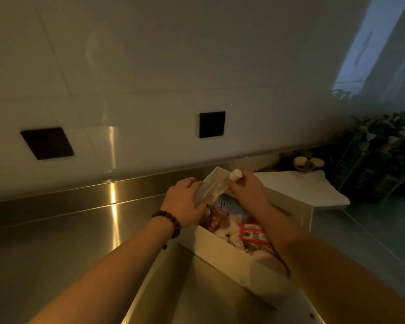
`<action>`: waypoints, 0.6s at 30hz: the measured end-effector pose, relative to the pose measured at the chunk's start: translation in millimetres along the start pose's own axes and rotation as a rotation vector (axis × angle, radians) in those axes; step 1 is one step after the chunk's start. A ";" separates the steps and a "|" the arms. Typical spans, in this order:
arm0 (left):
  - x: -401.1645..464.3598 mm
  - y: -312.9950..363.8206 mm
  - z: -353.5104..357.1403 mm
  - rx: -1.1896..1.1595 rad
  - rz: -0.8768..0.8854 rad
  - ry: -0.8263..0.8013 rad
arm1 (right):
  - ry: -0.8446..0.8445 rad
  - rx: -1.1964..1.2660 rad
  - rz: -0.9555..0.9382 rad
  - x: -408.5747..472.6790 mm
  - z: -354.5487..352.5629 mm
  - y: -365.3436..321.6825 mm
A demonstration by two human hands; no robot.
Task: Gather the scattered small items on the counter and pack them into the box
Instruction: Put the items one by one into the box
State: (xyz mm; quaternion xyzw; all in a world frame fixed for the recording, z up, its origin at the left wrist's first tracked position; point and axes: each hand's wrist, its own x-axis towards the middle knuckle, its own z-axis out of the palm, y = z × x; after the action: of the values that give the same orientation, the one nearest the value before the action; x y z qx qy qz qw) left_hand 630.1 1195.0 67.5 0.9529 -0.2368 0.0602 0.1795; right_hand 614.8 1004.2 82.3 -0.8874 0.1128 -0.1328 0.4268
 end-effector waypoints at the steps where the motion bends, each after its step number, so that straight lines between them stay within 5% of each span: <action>1: -0.5 -4.1 3.0 -0.021 -0.072 -0.073 | 0.013 -0.041 -0.012 10.6 8.1 -2.2; 4: -2.7 -12.6 20.2 -0.206 -0.222 -0.216 | -0.031 -0.160 -0.024 42.5 30.2 -7.3; 12: -1.6 -19.6 35.9 -0.234 -0.203 -0.146 | -0.207 -0.596 -0.062 81.6 63.9 9.0; 18: -2.2 -18.3 35.8 -0.259 -0.194 -0.122 | -0.130 -0.583 -0.102 77.2 61.3 13.1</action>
State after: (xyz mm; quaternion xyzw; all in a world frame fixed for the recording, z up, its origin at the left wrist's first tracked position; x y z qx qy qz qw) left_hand 637.9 1197.8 28.0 0.9421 -0.1598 -0.0464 0.2910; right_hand 706.5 1016.7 46.0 -0.9837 0.0740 -0.0588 0.1531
